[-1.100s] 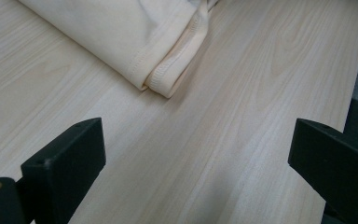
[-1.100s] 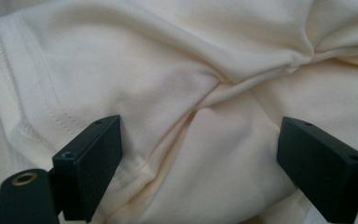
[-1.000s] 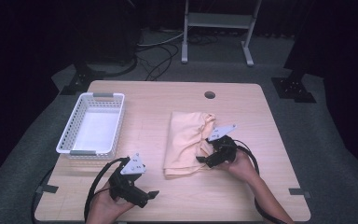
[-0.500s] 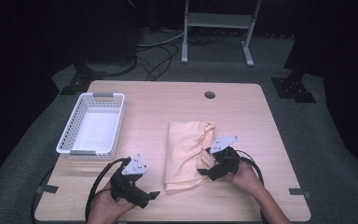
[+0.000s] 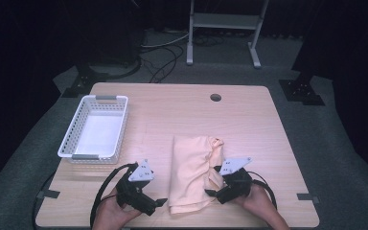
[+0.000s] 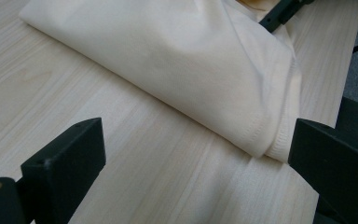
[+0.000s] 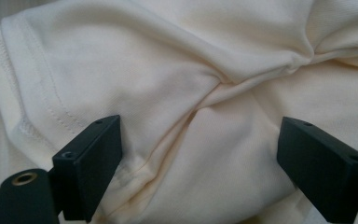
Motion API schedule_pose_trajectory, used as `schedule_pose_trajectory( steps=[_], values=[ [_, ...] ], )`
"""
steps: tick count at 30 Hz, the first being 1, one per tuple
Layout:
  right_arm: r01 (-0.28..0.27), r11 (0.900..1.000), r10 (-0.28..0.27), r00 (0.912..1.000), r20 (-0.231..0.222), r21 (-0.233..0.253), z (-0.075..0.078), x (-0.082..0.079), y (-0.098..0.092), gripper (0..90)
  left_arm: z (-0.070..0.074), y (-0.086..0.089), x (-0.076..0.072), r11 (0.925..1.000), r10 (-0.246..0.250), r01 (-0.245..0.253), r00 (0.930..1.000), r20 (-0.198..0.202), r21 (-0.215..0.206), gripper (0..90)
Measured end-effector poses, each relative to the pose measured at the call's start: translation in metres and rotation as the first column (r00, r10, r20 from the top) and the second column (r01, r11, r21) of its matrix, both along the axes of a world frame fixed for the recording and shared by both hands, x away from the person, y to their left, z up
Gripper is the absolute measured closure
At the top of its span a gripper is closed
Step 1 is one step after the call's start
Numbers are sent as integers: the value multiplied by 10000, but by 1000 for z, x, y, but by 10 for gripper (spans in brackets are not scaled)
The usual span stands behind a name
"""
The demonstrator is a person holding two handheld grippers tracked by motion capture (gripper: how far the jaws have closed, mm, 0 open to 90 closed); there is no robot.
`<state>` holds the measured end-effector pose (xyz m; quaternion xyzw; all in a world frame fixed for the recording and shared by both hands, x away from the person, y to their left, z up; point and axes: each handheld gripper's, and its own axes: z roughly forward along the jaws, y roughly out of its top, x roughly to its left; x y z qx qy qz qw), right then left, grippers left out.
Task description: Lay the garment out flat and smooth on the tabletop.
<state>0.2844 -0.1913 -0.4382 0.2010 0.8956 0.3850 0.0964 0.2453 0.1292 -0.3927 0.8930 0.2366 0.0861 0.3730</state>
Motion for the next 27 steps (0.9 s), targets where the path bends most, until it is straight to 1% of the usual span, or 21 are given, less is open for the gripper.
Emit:
schedule_pose_trajectory(
  steps=[7,13,17,20,23,27],
  values=[
    [-25,10000,25,10000,-10,36,0,-17,0,140,-1,-3,0,10000,-92,92,9999,-63,20,36],
    [-76,10000,76,10000,-53,-45,0,-26,0,140,-2,-6,-1,9998,-198,199,9998,-42,58,36],
    [-125,9999,125,9999,-81,-38,1,-29,-1,140,-2,-9,-2,9994,-328,328,9994,-77,-56,49],
    [-153,9999,153,9998,-119,-33,1,-29,-1,136,-2,-13,-2,9990,-447,447,9990,-53,-16,49],
    [-192,9998,192,9996,-229,6,2,-29,-1,113,0,-18,-2,9981,-608,608,9981,-13,-18,50],
    [-242,9997,243,9993,-294,31,6,-27,-2,102,3,-27,-2,9964,-851,851,9963,79,45,49]
  ],
)
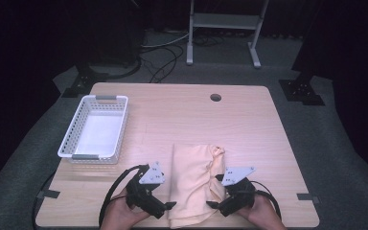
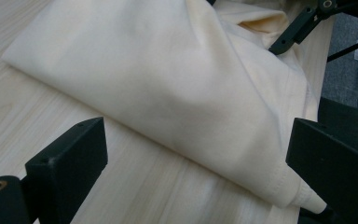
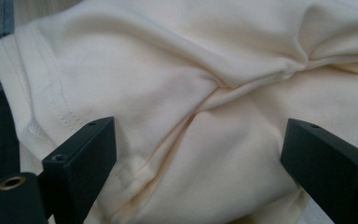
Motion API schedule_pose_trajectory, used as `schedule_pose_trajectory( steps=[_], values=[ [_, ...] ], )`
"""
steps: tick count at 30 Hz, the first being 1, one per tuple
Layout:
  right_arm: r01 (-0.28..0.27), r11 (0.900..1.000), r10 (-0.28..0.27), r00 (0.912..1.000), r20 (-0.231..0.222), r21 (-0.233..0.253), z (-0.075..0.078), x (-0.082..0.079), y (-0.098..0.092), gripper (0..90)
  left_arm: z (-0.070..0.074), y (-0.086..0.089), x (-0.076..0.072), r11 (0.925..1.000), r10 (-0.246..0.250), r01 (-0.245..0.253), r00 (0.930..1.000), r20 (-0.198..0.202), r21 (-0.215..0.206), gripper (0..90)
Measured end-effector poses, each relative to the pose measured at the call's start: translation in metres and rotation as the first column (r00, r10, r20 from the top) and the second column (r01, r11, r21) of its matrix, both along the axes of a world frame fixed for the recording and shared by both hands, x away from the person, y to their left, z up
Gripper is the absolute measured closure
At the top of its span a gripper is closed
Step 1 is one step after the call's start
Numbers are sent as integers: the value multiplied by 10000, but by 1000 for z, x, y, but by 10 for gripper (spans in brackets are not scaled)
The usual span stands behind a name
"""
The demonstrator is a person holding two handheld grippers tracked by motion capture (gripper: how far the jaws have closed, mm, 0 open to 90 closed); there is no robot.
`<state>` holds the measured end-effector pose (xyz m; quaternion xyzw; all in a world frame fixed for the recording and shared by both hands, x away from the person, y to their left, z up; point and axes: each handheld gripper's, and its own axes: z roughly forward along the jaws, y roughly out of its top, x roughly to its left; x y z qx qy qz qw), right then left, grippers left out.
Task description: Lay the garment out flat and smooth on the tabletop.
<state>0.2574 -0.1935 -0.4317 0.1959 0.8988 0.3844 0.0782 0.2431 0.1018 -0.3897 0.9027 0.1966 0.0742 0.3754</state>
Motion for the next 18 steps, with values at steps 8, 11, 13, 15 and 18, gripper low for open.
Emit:
schedule_pose_trajectory(
  steps=[8,11,13,15,18],
  values=[
    [0,9996,0,10000,-6,280,13,1,-19,101,10,-21,8,9992,-398,398,9991,152,-46,50],
    [-55,9997,54,10000,76,230,17,1,-27,88,14,-29,14,9978,-648,650,9976,234,-104,51],
    [25,9995,-25,10000,-2,319,18,1,-33,88,15,-34,20,9970,-755,757,9971,124,-172,51],
    [104,9994,-103,9999,-43,322,18,1,-38,88,17,-39,25,9955,-905,909,9958,125,-274,51],
    [194,9995,-191,9997,-125,261,18,3,-44,88,20,-49,32,9938,-1077,1080,9941,137,-278,51]
  ],
)
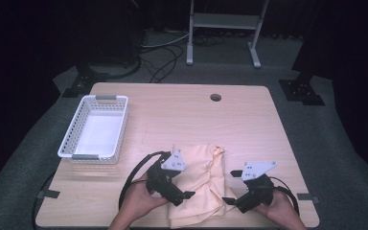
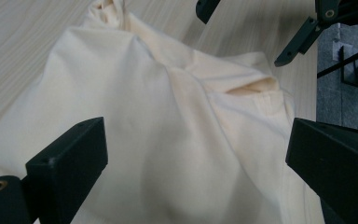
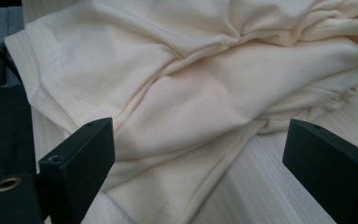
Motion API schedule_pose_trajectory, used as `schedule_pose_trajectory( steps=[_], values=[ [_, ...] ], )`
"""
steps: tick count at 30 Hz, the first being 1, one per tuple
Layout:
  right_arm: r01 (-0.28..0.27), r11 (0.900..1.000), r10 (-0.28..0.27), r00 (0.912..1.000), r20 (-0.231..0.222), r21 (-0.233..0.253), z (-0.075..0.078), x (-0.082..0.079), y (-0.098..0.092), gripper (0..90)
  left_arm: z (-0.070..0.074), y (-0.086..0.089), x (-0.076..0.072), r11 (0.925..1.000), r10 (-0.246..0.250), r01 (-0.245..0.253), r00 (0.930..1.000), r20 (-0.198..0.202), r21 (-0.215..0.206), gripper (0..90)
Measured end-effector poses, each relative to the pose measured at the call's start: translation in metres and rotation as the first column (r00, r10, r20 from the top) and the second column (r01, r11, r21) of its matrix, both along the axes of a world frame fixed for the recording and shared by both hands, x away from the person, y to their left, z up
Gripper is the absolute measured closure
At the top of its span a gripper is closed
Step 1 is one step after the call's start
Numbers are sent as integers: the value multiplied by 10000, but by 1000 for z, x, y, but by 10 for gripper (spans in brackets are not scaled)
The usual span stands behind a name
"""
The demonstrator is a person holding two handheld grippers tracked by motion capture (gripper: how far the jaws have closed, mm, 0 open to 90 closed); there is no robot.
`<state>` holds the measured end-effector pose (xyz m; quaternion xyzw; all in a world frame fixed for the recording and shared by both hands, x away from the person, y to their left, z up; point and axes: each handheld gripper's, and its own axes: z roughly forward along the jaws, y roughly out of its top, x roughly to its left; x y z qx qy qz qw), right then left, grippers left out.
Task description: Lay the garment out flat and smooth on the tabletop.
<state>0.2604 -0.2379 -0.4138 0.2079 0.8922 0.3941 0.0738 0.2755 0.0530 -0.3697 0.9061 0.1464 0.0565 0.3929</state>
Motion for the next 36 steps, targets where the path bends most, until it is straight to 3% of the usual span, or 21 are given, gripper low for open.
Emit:
schedule_pose_trajectory(
  steps=[14,21,27,30,34,36],
  values=[
    [292,9995,-288,9989,-378,97,-7,5,-20,88,7,-43,29,9968,-760,758,9971,54,268,61],
    [275,9996,-273,9988,-395,64,-7,5,-23,88,4,-63,41,9897,-1277,1267,9917,115,672,151],
    [301,9995,-298,9988,-379,86,-6,5,-25,88,-4,-80,45,9733,-1818,1790,9833,61,1438,243],
    [290,9996,-287,9988,-392,56,-7,5,-25,88,-8,-88,45,9619,-2142,2077,9766,180,1777,300],
    [246,9997,-244,9990,-383,51,-7,5,-24,88,-14,-95,48,9496,-2265,2170,9739,164,2263,363],
    [221,9998,-219,9990,-385,33,-7,5,-24,88,-16,-97,49,9395,-2419,2270,9699,276,2567,404]
  ],
)
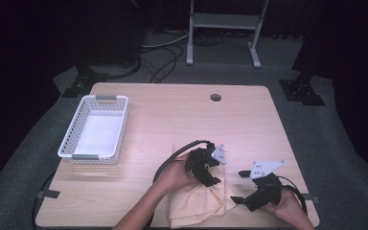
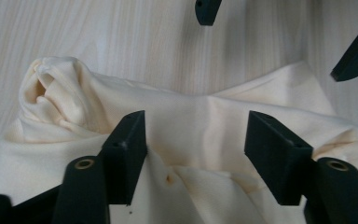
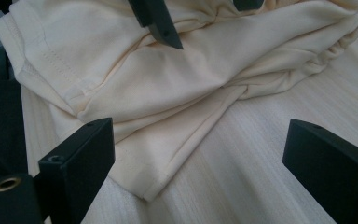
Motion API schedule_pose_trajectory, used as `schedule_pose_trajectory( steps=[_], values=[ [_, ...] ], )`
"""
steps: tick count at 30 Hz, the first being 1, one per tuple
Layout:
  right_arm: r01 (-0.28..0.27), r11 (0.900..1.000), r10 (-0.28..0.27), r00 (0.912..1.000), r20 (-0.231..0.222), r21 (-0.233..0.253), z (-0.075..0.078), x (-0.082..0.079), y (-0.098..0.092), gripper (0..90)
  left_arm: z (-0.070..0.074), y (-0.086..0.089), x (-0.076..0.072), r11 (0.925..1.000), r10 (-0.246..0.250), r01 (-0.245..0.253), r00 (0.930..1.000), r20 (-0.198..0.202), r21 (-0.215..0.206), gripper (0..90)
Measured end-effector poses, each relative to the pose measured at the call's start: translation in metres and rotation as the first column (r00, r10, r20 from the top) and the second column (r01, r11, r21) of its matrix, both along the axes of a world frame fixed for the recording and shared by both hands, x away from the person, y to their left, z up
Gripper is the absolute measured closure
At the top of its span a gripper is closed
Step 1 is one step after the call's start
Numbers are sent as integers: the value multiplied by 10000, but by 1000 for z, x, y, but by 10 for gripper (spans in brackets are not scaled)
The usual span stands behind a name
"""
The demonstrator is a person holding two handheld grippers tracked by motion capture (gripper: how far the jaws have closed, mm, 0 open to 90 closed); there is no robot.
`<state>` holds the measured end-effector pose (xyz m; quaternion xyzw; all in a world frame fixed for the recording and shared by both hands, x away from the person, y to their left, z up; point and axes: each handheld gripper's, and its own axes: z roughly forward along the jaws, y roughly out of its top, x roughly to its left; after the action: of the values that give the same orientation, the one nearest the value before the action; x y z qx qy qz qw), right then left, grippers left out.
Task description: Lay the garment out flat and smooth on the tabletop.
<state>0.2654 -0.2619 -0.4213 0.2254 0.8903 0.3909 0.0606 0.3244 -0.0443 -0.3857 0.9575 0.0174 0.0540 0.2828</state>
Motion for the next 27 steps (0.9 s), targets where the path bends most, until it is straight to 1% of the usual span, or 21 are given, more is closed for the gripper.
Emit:
schedule_pose_trajectory(
  steps=[1,3,7,9,12,15,18,20,21,23,27],
  values=[
    [3,10000,-3,10000,14,6,0,0,0,88,-1,-1,0,9999,-23,22,9999,104,104,424],
    [-12,10000,12,10000,19,13,0,0,0,88,-3,-4,2,9995,-85,79,9998,184,304,458],
    [-11,10000,11,10000,5,29,1,0,-1,88,-11,-12,2,9953,-194,149,9987,462,961,520],
    [-2,10000,2,10000,15,22,1,-1,-1,88,-13,-14,2,9942,-243,198,9988,417,1054,549],
    [1,10000,-2,10000,78,69,2,-1,-2,88,-14,-15,4,9935,-248,209,9991,334,1115,610],
    [6,10000,-6,10000,29,55,2,-1,-1,88,-13,-16,5,9928,-265,230,9992,283,1179,665],
    [-31,10000,31,10000,13,24,2,-1,0,88,-12,-15,5,9918,-328,296,9992,237,1246,760],
    [-71,10000,71,10000,10,9,1,-1,0,88,-12,-15,6,9920,-347,324,9993,169,1221,804],
    [-87,10000,87,10000,-14,-13,1,-1,0,88,-12,-14,6,9931,-284,273,9996,82,1143,815],
    [-109,9999,109,9999,-29,-23,1,-2,0,88,-10,-12,8,9932,-275,276,9996,-31,1128,833],
    [-145,9999,145,9999,-45,-49,0,-2,1,88,-7,-9,7,9954,-247,256,9996,-117,920,865]
  ],
)
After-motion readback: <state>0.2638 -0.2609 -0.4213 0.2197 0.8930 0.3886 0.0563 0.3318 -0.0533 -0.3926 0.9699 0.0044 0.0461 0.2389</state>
